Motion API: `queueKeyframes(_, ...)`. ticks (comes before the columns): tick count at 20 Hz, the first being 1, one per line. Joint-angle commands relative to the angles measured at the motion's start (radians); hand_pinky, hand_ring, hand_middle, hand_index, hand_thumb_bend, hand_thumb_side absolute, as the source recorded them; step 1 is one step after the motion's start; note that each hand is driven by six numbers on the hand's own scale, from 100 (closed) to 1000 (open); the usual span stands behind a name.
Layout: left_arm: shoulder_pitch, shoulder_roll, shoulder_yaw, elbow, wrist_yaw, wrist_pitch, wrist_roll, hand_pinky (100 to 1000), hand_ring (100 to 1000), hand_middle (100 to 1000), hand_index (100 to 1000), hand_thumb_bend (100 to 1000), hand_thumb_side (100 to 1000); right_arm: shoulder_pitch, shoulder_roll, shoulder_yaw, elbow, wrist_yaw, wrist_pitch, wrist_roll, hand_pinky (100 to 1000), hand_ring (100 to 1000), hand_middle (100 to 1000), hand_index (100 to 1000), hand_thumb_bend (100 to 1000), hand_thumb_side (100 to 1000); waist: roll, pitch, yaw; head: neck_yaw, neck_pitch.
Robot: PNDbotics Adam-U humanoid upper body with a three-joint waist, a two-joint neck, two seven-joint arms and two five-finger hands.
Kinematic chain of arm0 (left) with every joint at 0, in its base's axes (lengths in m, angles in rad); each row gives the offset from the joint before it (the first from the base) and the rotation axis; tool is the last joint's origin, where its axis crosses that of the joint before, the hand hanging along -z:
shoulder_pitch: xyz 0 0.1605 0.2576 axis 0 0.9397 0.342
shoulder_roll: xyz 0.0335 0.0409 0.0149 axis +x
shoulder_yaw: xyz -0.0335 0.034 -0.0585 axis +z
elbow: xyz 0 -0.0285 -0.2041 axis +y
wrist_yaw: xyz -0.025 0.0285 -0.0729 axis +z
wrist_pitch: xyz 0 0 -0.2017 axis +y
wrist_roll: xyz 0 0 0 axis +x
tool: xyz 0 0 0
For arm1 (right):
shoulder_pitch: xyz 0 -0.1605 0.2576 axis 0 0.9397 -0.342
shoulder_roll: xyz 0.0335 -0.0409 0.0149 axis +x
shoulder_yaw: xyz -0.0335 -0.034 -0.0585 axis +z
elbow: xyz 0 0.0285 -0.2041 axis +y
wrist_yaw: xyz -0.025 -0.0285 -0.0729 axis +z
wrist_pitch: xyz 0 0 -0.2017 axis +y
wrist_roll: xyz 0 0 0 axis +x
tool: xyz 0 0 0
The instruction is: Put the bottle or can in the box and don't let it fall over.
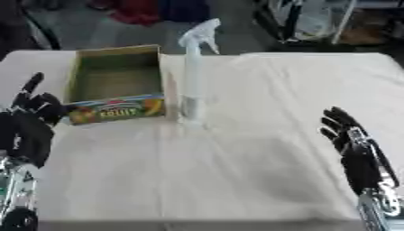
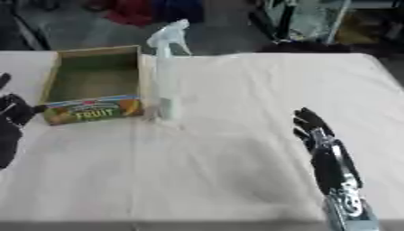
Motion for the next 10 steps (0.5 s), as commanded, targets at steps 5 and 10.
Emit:
queueKeyframes(5, -0.013, 0.009, 0.004, -0.009, 0.004, 0.001, -0.003, 639, 349, 360, 935, 492, 1000, -0.007, -0.015, 0.0, -0.022, -0.001, -0.001, -0.001, 944, 952, 900, 940, 100, 877, 0.003, -0.01, -0.002, -0.001, -0.002)
queueKeyframes(10, -0.012, 0.009, 0.004, -0.009, 0.004, 0.001, -0.002, 639, 349, 360, 936, 492, 1000, -0.008, -0.015, 0.001, -0.021, -0.001, -0.001, -0.001, 944, 952, 900, 941, 100, 878, 0.003, -0.01, -0.002, -0.002, -0.002)
